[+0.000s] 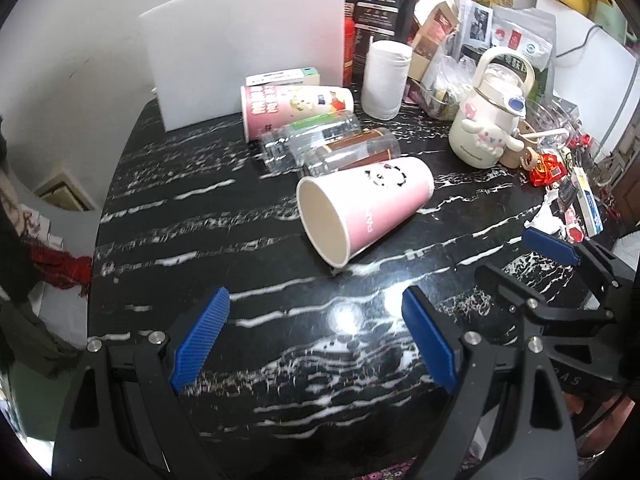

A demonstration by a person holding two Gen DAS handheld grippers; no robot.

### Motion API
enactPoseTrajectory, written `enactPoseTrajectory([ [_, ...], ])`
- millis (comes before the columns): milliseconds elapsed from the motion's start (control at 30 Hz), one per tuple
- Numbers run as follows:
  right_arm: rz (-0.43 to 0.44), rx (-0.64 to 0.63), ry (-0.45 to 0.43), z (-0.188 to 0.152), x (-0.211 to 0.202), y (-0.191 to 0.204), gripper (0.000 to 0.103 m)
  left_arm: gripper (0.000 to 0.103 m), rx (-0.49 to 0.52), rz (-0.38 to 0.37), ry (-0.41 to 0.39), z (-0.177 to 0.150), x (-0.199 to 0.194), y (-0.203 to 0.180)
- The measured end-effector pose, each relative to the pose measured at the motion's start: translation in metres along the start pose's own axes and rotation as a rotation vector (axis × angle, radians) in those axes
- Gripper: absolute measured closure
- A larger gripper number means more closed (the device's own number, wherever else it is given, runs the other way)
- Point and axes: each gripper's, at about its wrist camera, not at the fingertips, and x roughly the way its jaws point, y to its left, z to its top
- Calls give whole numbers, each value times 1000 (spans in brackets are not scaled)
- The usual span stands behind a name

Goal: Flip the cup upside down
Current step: 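Move the left tool to the pink panda cup and close on it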

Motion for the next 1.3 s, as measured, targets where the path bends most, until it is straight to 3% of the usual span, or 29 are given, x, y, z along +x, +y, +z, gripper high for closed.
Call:
enactPoseTrajectory([
  [367,16,54,27,7,22,-30,26,16,152,-29,18,51,33,-30],
  [767,59,68,71,16,49,-47,26,16,319,-114,139,88,95,-59],
  [1300,85,80,101,22,70,-54,26,16,574,-44,260,91,150,-90],
])
